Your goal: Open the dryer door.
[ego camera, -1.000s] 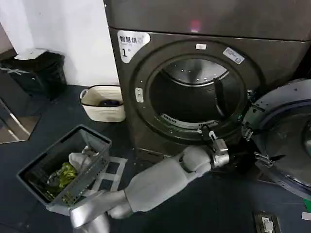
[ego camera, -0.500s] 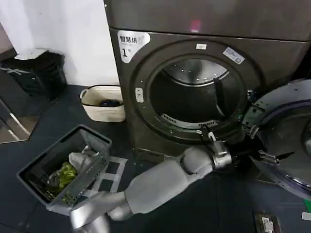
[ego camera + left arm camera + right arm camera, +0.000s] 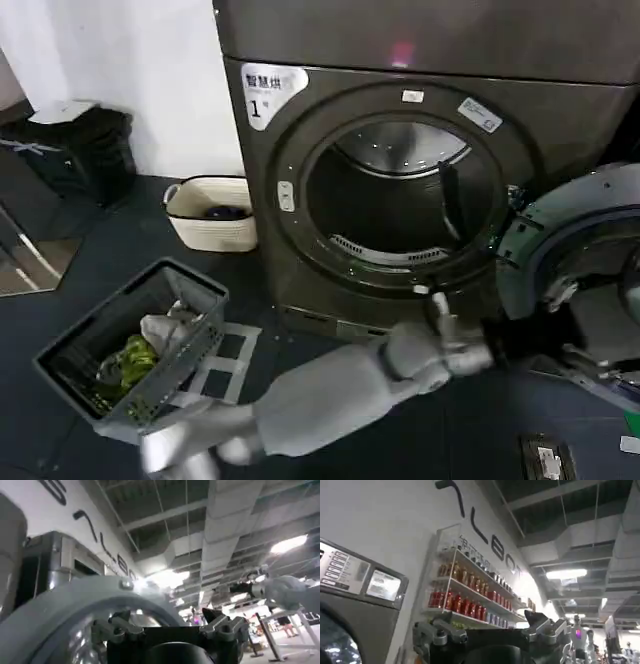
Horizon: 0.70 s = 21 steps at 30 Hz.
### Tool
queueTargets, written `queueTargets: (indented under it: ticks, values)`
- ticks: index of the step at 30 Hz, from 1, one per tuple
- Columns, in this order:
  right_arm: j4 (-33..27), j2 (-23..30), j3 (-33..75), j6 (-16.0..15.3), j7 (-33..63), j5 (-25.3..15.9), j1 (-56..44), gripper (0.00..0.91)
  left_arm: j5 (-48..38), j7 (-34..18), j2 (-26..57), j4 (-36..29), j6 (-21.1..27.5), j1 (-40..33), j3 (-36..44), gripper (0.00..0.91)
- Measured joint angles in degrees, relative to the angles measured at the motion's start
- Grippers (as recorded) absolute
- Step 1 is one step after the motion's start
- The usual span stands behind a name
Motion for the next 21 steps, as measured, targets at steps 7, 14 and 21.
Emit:
queueTargets:
  ticks: [7, 14, 21]
  values:
    - [0.3, -0.3, -0.1, 0.0, -0.3, -0.2, 0.4, 0.907, 2.1, 0.4, 8.0, -3.4, -1.0, 0.0, 0.0, 0.907]
    - [0.5, -1.1, 0.1, -0.2, 0.1, -0.7, 0.8, 0.907, 4.2, -0.6, 16.9, -6.9, 1.8, -1.5, -0.8, 0.907]
    - [-0.4, -2.0, 1.7, -0.5, 0.5, -1.9, 1.1, 0.907, 10.6, -1.7, 28.5, -10.0, 8.1, -4.9, 0.5, 0.907]
